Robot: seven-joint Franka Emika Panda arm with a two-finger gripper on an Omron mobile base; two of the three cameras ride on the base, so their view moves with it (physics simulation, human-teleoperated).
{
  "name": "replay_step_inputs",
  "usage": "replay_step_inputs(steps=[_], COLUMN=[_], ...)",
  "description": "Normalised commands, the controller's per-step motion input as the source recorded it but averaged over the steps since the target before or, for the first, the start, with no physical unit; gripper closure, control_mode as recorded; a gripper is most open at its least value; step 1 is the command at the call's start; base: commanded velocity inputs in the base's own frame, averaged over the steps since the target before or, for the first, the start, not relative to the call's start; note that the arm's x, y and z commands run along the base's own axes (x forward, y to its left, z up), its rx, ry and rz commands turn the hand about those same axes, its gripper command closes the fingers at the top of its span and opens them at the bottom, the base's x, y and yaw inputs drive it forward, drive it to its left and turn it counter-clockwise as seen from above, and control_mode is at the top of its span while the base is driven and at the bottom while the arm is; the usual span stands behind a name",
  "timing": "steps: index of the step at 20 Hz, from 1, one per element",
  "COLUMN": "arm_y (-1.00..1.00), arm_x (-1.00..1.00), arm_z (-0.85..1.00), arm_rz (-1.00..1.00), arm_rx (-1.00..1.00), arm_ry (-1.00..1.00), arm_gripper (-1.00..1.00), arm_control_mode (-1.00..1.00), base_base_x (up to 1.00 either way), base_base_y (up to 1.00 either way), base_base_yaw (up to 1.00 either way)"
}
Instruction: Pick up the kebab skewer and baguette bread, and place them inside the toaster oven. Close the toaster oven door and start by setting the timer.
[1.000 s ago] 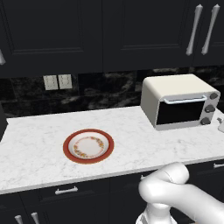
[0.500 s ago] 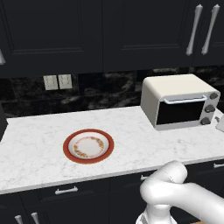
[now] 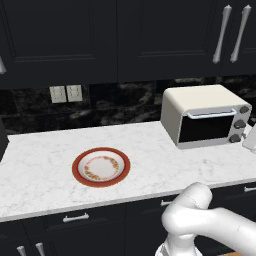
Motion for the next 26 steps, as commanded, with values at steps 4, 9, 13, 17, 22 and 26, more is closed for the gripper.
replay_step_inputs(steps=[4, 9, 13, 17, 22, 26], arm_y=[-0.03, -0.15, -0.16, -0.16, -0.19, -0.11], arm_x=[0.25, 0.25, 0.28, 0.31, 0.27, 0.15], arm_z=[-0.18, -0.21, -0.15, -0.15, -0.12, -0.14], arm_rz=[0.00, 0.00, 0.00, 0.00, 0.00, 0.00], arm_rx=[-0.04, -0.07, -0.04, -0.04, -0.02, 0.00], arm_ry=[0.00, 0.00, 0.00, 0.00, 0.00, 0.00], arm_gripper=[-1.00, -1.00, -1.00, -1.00, -1.00, -1.00], arm_control_mode=[-1.00, -1.00, -1.00, -1.00, -1.00, -1.00], base_base_x=[0.00, 0.00, 0.00, 0.00, 0.00, 0.00], base_base_y=[0.00, 0.00, 0.00, 0.00, 0.00, 0.00], base_base_yaw=[0.00, 0.00, 0.00, 0.00, 0.00, 0.00])
